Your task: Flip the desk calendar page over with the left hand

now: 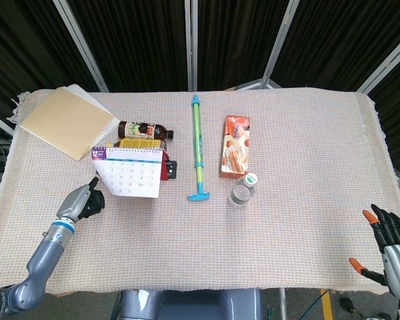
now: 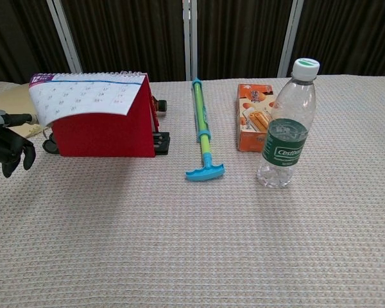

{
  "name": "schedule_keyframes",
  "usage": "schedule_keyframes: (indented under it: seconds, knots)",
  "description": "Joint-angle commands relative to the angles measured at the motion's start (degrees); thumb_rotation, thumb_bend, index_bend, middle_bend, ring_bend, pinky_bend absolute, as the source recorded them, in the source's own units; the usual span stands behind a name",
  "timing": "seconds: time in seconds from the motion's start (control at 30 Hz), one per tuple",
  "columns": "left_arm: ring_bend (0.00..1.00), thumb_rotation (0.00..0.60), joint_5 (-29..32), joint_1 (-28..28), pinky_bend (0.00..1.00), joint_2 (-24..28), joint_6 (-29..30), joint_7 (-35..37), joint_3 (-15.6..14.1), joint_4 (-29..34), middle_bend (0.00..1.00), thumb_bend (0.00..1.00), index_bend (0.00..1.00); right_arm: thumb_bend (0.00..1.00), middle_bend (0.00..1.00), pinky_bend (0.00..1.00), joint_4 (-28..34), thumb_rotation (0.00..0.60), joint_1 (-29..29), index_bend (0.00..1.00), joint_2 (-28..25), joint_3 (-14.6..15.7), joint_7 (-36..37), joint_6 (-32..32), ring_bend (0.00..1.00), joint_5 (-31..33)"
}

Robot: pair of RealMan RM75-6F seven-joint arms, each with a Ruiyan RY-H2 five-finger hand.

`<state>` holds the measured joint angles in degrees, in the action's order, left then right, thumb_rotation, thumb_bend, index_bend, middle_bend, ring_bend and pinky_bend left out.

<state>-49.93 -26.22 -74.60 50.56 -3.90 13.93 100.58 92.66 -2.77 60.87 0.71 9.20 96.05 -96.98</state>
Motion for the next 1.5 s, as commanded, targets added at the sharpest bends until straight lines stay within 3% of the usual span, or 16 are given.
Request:
schedule_keyframes:
  seconds: [0.03,0.2,0.3,0.4,0.53,0.73,0.8,0.9,0.97,1.23,1.33,1.5]
  knots:
    - [0.62,0.600,-7.2,2.5,0.53,2.4,1.8,5.5,-0.3,3.0,0.60,0.91,0.06,0.07,0.00,0.00,0.1,0.600,-0.1,0.00,-0.1,0.0,0.0,0.2,0.00,-0.1]
    - [0.58,0.600,-15.7,5.0,0.50,4.3,6.6,10.1,-0.9,5.1,0.53,0.89,0.06,0.07,0.00,0.00,0.2,0.600,-0.2,0.00,-0.1,0.1,0.0,0.5,0.00,-0.4]
    - [0.46,0.600,-19.3,6.0,0.44,5.7,9.9,11.2,-0.7,7.7,0.38,0.87,0.06,0.07,0.00,0.00,0.2,0.600,-0.1,0.00,0.0,0.1,0.0,0.4,0.00,-0.6]
    - [0.33,0.600,-20.7,5.8,0.31,6.8,11.7,9.0,-0.4,9.6,0.22,0.87,0.05,0.07,0.00,0.00,0.2,0.600,-0.1,0.00,0.0,0.1,0.0,0.2,0.00,-0.6]
    - [0.18,0.600,-17.3,3.0,0.24,8.0,11.7,0.2,1.1,11.8,0.07,0.87,0.01,0.07,0.00,0.00,0.2,0.600,0.1,0.00,-0.1,0.1,0.7,-0.2,0.00,-0.1]
    - [0.05,0.600,-8.3,-2.6,0.11,7.5,10.4,-11.0,2.9,12.2,0.00,0.84,0.00,0.07,0.00,0.00,0.0,0.600,0.2,0.00,-0.4,0.0,1.6,-0.3,0.00,0.1]
    - [0.00,0.600,-5.6,-4.9,0.04,6.8,10.5,-14.7,3.4,11.7,0.00,0.78,0.00,0.07,0.00,0.00,-0.2,0.600,0.3,0.00,-0.4,-0.1,1.9,-0.7,0.00,0.5]
    - [0.00,0.600,-2.1,-8.7,0.00,6.1,10.0,-20.6,4.1,9.7,0.00,0.61,0.00,0.07,0.00,0.00,-0.7,0.600,0.6,0.00,-0.4,-0.5,2.7,-1.5,0.00,1.7]
    - [0.00,0.600,1.4,-11.9,0.00,5.2,10.0,-25.9,4.3,7.8,0.00,0.52,0.00,0.07,0.00,0.00,-0.9,0.600,0.8,0.00,-0.4,-0.7,3.1,-1.8,0.00,2.2]
    - [0.00,0.600,11.8,-19.8,0.00,4.1,7.6,-36.3,3.0,3.7,0.00,0.13,0.00,0.07,0.00,0.00,-1.1,0.600,0.8,0.01,0.0,-0.7,2.0,-1.5,0.00,1.7]
    - [0.00,0.600,15.1,-22.3,0.00,3.2,7.0,-38.6,2.4,1.3,0.00,0.07,0.00,0.07,0.00,0.00,-1.0,0.600,0.8,0.02,0.2,-0.8,1.8,-1.7,0.00,2.0]
    - [0.00,0.600,19.0,-24.6,0.00,2.1,3.7,-37.6,1.5,-2.9,0.00,0.07,0.00,0.07,0.00,0.00,-0.9,0.600,0.7,0.02,0.1,-1.3,1.7,-1.8,0.00,3.2]
